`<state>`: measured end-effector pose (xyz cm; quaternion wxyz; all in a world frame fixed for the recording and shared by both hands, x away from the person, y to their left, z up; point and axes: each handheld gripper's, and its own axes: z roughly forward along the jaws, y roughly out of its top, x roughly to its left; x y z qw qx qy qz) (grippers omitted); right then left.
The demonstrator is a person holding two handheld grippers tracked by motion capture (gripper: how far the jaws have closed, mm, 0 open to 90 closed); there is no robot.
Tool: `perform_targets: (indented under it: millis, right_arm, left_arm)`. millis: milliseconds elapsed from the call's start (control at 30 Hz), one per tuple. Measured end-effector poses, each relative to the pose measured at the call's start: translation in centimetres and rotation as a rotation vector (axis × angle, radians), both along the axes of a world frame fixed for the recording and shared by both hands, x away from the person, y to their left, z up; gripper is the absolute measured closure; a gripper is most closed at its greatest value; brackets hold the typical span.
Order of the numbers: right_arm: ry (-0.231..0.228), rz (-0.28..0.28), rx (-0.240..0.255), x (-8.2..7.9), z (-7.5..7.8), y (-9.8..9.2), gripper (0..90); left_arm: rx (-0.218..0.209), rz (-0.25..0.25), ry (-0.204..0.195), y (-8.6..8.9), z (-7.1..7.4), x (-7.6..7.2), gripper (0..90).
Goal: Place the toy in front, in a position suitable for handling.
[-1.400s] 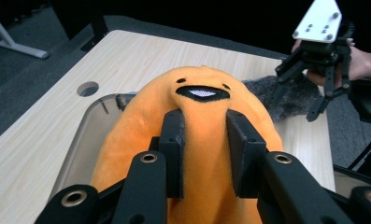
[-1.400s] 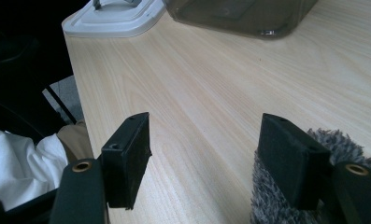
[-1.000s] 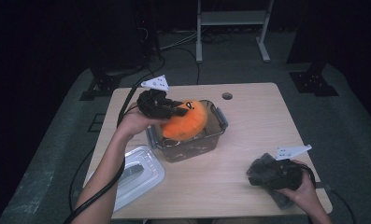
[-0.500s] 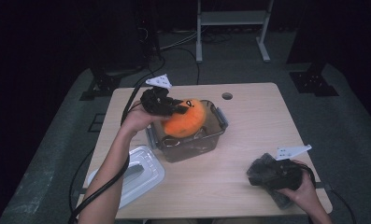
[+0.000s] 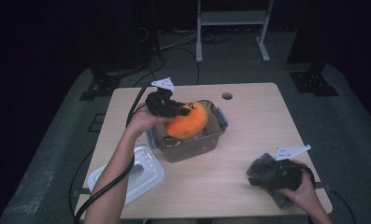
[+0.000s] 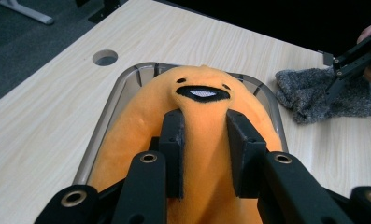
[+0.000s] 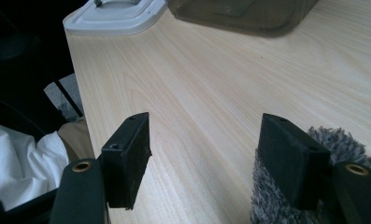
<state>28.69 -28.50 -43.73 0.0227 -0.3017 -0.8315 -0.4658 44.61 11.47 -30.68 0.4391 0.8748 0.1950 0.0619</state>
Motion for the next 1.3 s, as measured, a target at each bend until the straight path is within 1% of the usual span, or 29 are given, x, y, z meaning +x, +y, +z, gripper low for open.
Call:
perform_targets:
  millis: [67,333,467,533,600,633,733,1200,1300]
  right_arm:
    - [0.0,0.0,0.0,0.0,0.0,0.0,33.3]
    - [0.001,0.003,-0.001,0.0,0.0,0.0,33.3]
    - [0.001,0.004,-0.001,0.0,0.0,0.0,33.3]
    - [0.001,0.004,-0.002,0.0,0.0,0.1,33.3]
    - [0.001,0.004,-0.002,0.0,0.0,0.1,33.3]
    - [0.002,0.005,-0.002,-0.1,0.0,0.1,33.3]
    - [0.002,0.005,-0.002,0.0,0.0,0.1,33.3]
    - [0.003,0.009,-0.003,-0.1,-0.1,0.1,33.3]
    - [0.004,0.008,-0.002,-0.1,-0.1,0.1,33.3]
  left_arm:
    - [0.016,0.004,-0.001,-0.2,-0.3,0.1,70.1]
    - [0.013,0.005,0.007,-0.5,-0.8,0.5,70.0]
    - [0.023,0.004,0.008,-0.8,-1.2,0.6,70.0]
    - [0.025,0.004,0.019,-0.9,-1.5,0.7,69.9]
    - [0.025,0.004,0.02,-1.0,-1.7,0.7,69.9]
    - [0.032,0.002,0.022,-1.1,-1.9,0.8,69.8]
    - [0.034,0.004,0.025,-1.2,-2.1,0.9,69.6]
    - [0.064,-0.001,0.045,-1.8,-3.0,1.0,68.8]
    - [0.079,-0.005,0.046,-1.9,-3.2,1.0,68.7]
